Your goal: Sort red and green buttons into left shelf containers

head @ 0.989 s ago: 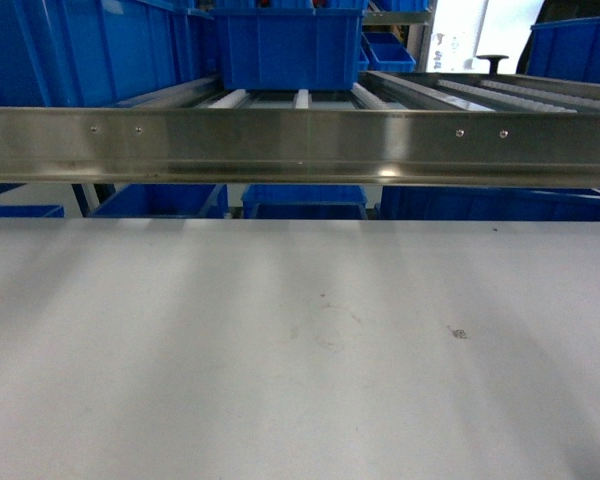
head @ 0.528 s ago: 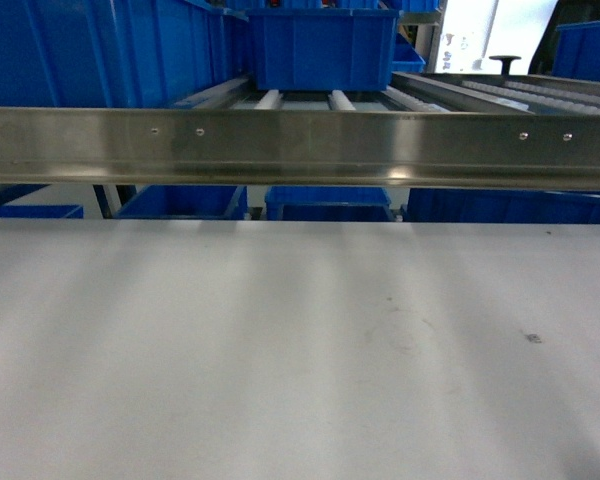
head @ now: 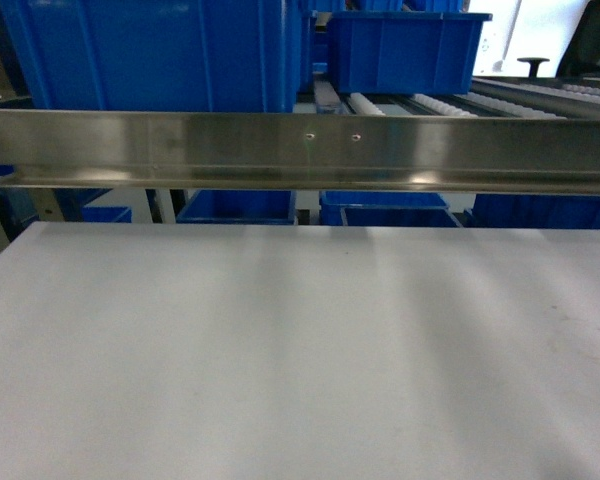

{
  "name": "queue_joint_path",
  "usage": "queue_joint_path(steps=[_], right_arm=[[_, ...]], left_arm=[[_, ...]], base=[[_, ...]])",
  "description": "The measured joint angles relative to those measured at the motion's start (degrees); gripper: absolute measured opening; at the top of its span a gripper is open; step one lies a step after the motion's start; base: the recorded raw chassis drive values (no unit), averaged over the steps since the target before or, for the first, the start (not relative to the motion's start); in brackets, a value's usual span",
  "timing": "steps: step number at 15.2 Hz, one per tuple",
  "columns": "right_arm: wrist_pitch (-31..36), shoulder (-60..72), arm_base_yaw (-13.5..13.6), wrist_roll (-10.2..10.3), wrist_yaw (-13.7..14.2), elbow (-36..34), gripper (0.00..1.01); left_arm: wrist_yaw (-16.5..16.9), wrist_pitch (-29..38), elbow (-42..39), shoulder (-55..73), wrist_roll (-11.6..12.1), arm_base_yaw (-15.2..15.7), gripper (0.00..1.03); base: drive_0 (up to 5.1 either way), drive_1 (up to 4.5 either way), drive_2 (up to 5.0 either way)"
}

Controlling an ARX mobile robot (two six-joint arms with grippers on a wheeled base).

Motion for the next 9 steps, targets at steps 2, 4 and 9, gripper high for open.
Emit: queue_joint_path(steps=[2, 4, 9], right_arm=[[-0.1, -0.1, 0.0, 0.0, -0.2, 0.0, 0.24], [0.2, -0.1, 0.0, 0.0, -0.2, 0.0, 0.24], [-0.1, -0.1, 0.0, 0.0, -0.2, 0.0, 0.24]], left_arm=[[0.0, -0.1, 0.0, 0.0, 0.0, 0.0, 0.26], [0.0, 0.1, 0.0, 0.0, 0.0, 0.0, 0.26], [0.0, 0.0, 0.0, -0.1, 0.0, 0.0, 0.26]], base=[[-5.0, 2.36, 2.4], [-5.1, 2.34, 2.3], [-5.0, 2.45, 2.5]])
